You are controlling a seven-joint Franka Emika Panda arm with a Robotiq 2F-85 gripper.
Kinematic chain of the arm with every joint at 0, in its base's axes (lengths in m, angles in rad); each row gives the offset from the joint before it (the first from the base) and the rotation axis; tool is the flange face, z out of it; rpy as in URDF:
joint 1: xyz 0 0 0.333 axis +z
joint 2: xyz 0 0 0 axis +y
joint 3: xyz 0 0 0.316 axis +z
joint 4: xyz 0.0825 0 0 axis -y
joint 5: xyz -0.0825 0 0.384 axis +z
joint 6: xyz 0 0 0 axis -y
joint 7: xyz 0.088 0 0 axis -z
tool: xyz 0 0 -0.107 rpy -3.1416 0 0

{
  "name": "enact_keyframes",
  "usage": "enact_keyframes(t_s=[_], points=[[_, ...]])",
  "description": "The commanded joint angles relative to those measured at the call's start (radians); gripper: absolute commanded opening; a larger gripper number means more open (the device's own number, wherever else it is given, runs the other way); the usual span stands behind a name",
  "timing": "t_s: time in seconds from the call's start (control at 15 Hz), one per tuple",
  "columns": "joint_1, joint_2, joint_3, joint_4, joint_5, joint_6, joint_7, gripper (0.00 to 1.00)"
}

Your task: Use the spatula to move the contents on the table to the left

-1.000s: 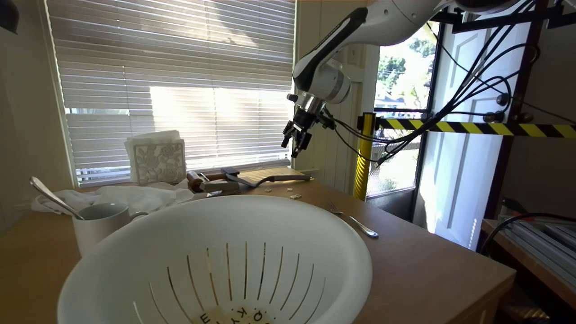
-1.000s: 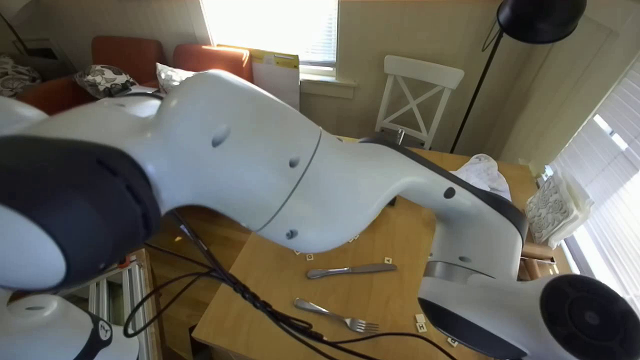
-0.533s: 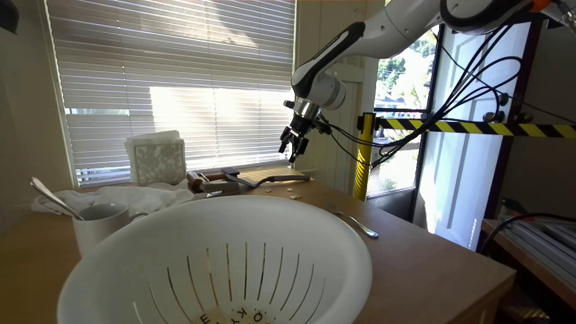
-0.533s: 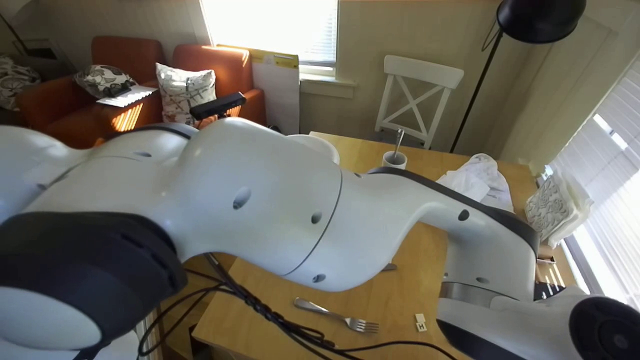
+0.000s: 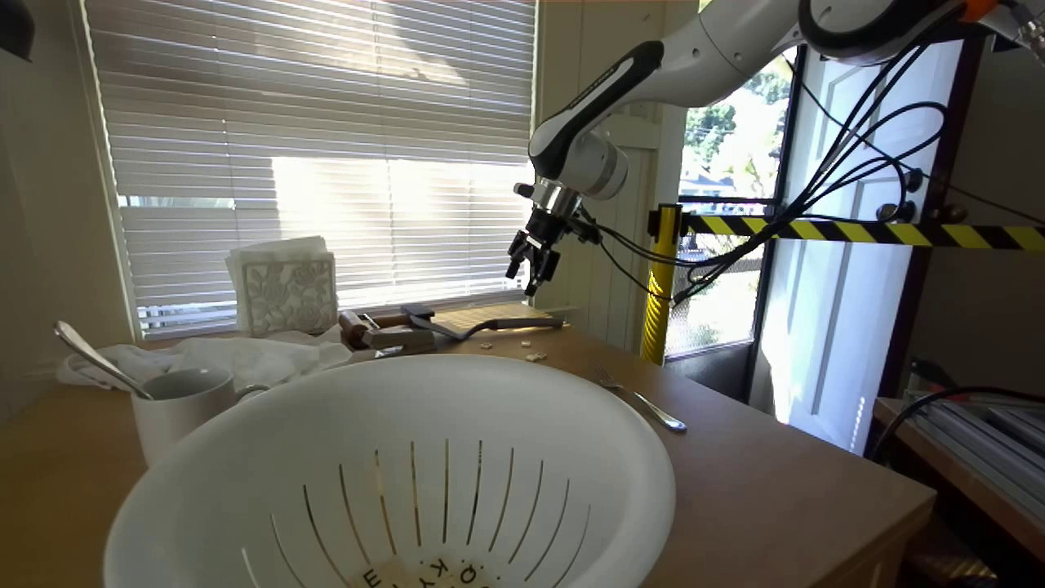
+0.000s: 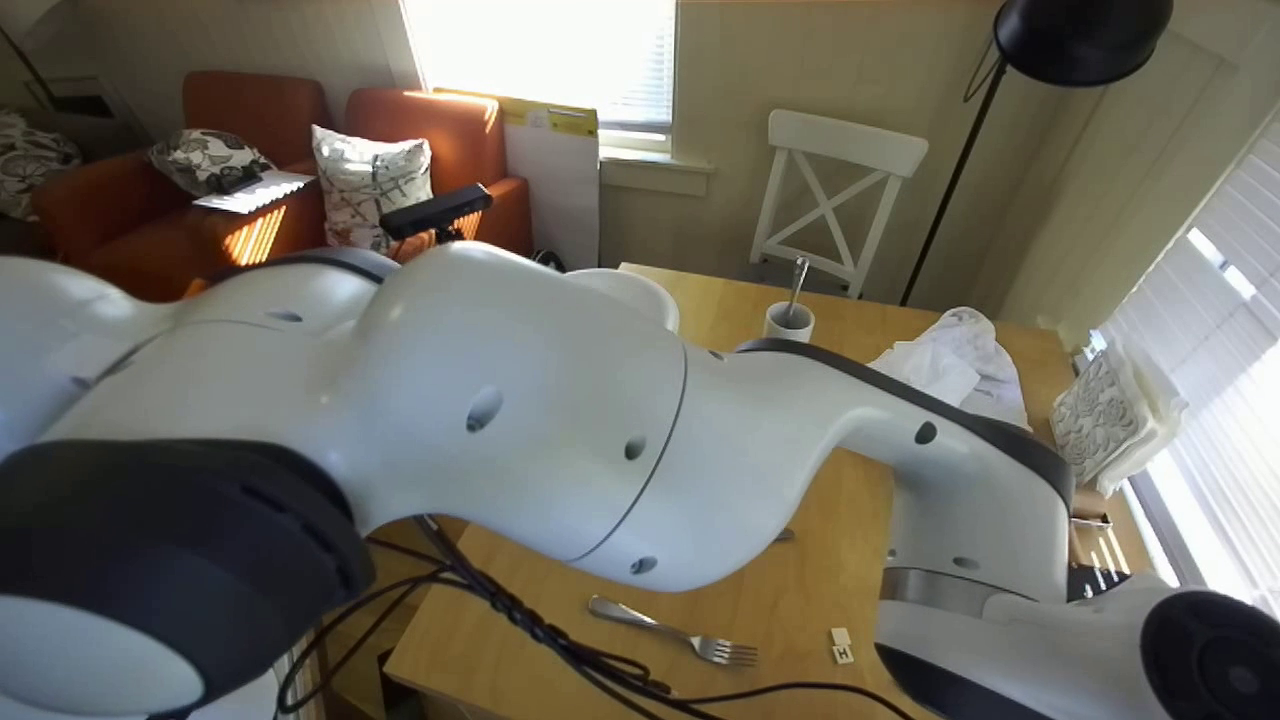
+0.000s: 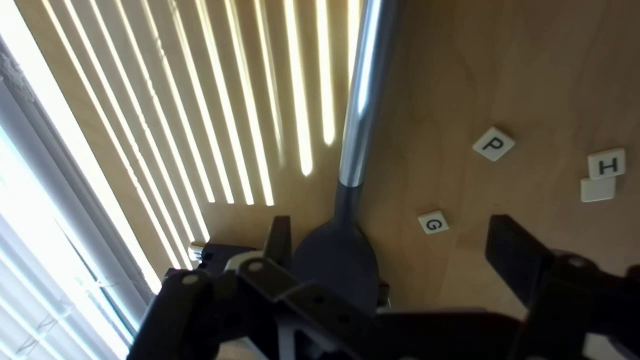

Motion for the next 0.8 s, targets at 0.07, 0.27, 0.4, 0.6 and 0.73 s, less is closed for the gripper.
enact_keyframes(t_s=[0.07, 0.27, 0.4, 0.6, 0.73], points=[[-0.074, 0.060, 0.076, 0.092, -0.149, -0.044, 0.099, 1.00], [-0.085, 0.107, 0.082, 0.153, -0.227, -0.063, 0.168, 1.00], [-0.094, 0.133, 0.091, 0.192, -0.268, -0.102, 0.192, 1.00], [-0.104, 0.175, 0.101, 0.253, -0.316, -0.171, 0.211, 1.00], [-0.110, 0.204, 0.105, 0.287, -0.336, -0.182, 0.213, 1.00]])
